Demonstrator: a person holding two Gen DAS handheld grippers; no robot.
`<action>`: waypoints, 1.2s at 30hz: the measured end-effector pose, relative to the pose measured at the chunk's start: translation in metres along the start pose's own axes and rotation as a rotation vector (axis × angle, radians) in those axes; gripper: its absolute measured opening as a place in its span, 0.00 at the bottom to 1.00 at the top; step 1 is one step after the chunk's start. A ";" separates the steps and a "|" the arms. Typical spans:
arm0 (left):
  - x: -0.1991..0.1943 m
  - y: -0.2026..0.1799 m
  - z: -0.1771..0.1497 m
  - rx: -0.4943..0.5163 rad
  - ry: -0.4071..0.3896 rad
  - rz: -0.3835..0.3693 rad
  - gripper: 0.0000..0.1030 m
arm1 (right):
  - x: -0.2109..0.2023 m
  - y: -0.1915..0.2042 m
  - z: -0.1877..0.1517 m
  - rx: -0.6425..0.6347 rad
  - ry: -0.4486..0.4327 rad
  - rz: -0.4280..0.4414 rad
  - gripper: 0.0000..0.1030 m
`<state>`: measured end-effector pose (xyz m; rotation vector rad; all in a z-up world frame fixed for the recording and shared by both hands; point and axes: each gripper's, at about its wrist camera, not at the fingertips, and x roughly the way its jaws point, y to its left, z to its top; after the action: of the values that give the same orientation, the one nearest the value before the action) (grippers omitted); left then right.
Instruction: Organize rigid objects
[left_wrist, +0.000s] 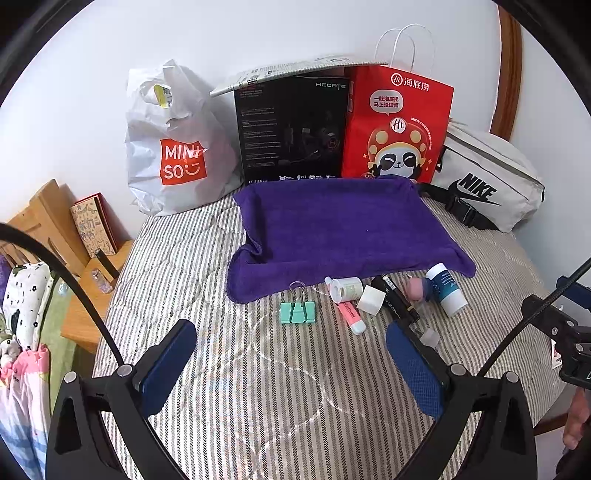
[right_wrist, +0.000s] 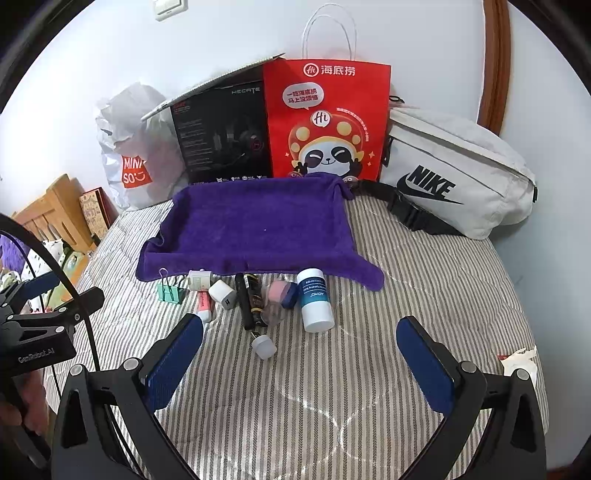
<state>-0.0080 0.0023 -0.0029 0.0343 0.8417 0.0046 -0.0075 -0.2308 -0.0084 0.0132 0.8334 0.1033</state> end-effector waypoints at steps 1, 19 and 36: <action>0.000 -0.001 0.000 0.000 0.000 0.001 1.00 | 0.000 0.000 0.000 -0.001 -0.001 0.000 1.00; 0.000 -0.003 0.000 0.011 0.009 -0.002 1.00 | -0.005 0.004 -0.001 -0.006 -0.011 0.008 1.00; 0.000 -0.001 0.000 0.013 0.007 -0.002 1.00 | -0.005 0.005 -0.001 -0.006 -0.010 0.008 1.00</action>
<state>-0.0077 0.0011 -0.0026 0.0458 0.8489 -0.0026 -0.0121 -0.2266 -0.0051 0.0116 0.8236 0.1126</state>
